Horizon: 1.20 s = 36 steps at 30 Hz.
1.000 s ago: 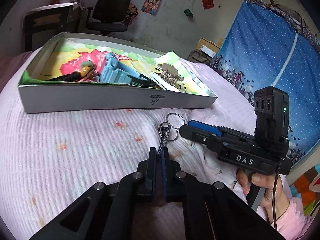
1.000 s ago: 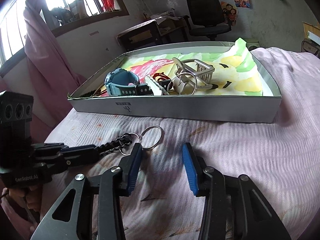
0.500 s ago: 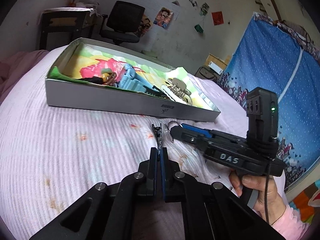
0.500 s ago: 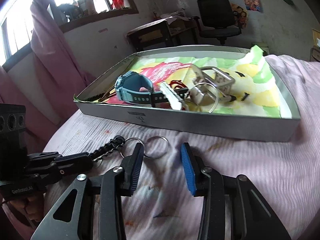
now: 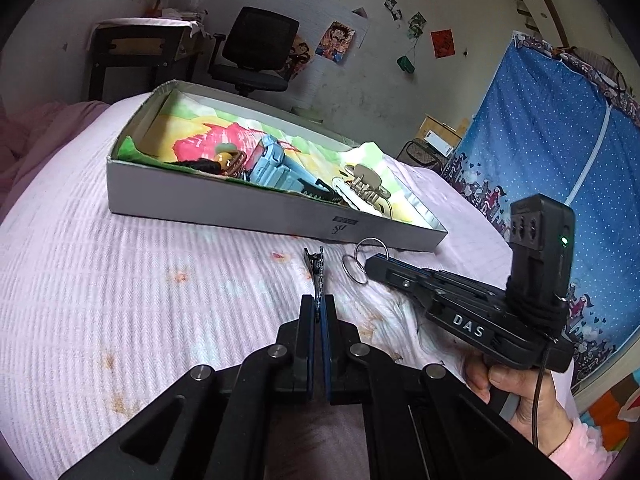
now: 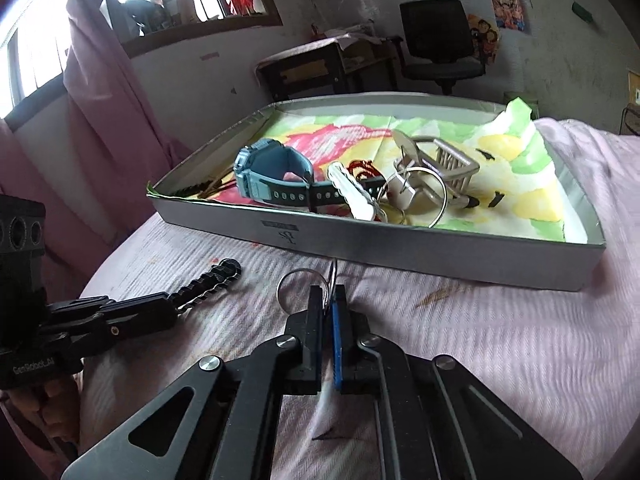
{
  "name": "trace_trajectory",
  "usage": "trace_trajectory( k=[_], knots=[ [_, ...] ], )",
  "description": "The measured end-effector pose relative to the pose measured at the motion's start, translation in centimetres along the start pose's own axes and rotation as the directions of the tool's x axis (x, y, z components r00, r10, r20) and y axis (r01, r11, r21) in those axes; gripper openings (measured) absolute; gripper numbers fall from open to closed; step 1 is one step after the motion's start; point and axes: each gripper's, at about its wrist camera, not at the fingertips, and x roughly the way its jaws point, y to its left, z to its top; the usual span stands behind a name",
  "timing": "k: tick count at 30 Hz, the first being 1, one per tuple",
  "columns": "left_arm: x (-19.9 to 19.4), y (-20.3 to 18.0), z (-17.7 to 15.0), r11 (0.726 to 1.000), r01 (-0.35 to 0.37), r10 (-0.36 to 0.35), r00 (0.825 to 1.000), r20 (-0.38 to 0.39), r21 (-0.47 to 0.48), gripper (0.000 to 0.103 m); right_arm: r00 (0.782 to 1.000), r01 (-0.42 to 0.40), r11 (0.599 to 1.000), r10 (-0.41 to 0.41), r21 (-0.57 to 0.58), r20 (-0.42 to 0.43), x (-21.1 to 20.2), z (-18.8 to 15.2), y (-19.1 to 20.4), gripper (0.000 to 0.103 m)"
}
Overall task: Organize jewelry
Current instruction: 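Carry the keychain into the box with both tools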
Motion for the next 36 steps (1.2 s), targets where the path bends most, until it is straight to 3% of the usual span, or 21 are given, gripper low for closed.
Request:
trace_trajectory(
  k=[15, 23, 29, 36],
  knots=[
    [-2.3, -1.1, 0.7, 0.998, -0.014, 0.008, 0.996, 0.090, 0.060, 0.003, 0.987, 0.037, 0.999, -0.031, -0.034, 0.156, -3.4, -0.1, 0.4, 0.002],
    [-3.2, -1.9, 3.1, 0.995, -0.052, 0.037, 0.985, 0.167, 0.085, 0.003, 0.961, 0.075, 0.996, -0.060, -0.045, 0.269, -6.2, 1.3, 0.5, 0.002],
    [-1.6, -1.2, 6.6, 0.996, -0.088, 0.080, 0.979, 0.188, 0.034, 0.003, 0.942, 0.097, 0.995, -0.084, -0.025, 0.324, -6.2, 3.9, 0.0, 0.002],
    [1.0, 0.8, 7.7, 0.980, -0.185, 0.194, 0.971, 0.139, -0.075, 0.003, 0.953, 0.133, 0.991, -0.129, 0.004, 0.274, -3.8, 4.4, -0.7, 0.002]
  ],
)
